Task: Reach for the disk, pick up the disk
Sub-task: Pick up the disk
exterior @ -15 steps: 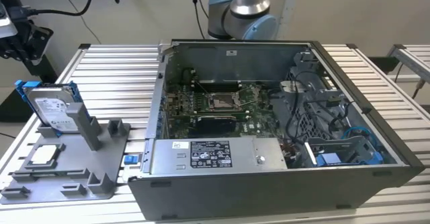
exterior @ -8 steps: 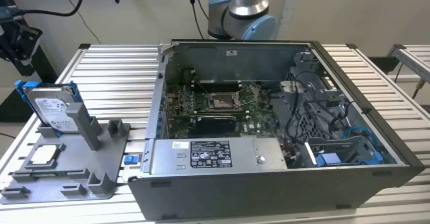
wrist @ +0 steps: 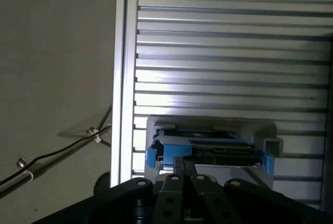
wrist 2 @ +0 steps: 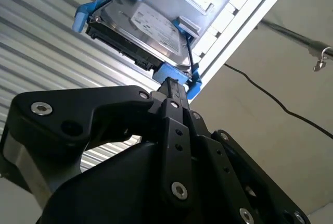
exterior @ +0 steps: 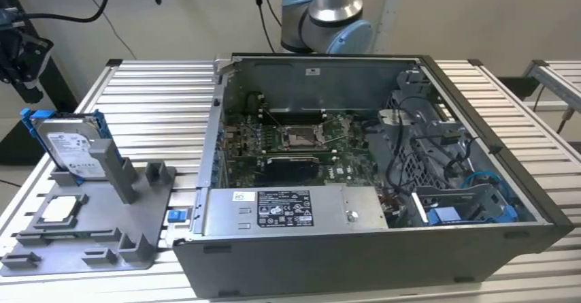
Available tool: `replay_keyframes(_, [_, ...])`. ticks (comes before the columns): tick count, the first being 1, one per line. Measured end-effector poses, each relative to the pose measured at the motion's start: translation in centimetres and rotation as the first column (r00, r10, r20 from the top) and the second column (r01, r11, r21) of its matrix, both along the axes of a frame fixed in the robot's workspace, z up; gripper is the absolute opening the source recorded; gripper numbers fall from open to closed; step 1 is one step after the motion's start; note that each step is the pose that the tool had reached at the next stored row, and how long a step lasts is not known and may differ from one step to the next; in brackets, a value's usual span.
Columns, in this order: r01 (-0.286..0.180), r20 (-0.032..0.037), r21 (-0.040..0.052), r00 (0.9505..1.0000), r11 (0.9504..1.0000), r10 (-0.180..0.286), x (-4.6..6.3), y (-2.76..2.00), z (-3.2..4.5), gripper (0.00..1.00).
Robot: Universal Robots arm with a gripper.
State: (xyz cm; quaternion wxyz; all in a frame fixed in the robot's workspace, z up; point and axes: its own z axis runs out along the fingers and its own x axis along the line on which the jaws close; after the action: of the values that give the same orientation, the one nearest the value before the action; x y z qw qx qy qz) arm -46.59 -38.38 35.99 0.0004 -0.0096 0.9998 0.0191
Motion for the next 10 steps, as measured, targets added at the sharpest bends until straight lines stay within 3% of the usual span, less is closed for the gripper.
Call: replay_keyframes(10, [-0.023,-0.0001,-0.0001,0.9997,0.9997,0.023,-0.02,0.00,0.00,0.00])
